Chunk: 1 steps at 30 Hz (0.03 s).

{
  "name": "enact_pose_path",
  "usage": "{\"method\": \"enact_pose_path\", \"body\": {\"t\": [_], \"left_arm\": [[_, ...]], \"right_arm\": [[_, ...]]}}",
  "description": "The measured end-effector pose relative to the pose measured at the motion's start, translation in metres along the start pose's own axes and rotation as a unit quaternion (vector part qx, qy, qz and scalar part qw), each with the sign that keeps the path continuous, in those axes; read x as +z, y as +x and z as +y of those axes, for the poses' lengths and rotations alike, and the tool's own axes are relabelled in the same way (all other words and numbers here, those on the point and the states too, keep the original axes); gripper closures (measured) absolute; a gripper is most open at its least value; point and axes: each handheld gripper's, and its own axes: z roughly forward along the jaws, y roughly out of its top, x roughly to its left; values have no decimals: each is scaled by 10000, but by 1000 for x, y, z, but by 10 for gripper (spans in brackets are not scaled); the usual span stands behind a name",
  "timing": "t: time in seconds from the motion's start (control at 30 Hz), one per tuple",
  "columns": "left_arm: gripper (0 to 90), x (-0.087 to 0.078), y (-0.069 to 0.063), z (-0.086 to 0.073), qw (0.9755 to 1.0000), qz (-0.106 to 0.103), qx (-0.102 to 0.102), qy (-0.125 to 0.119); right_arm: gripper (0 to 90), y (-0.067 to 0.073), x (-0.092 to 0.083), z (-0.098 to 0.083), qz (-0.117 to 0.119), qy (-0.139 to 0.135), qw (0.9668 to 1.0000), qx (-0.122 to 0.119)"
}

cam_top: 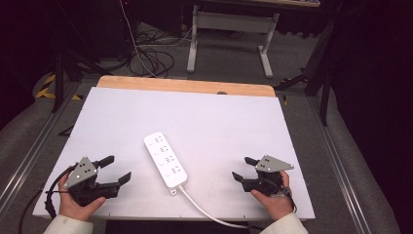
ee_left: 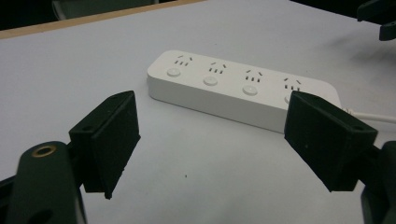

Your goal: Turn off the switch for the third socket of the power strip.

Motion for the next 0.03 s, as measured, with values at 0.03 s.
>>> {"method": "enact_pose_path", "body": {"t": [0.03], "left_arm": [[184, 0, 0, 0, 10000, -4, -4, -2]], "right_arm": [[301, 0, 0, 0, -6, 2, 10000, -4]]}}
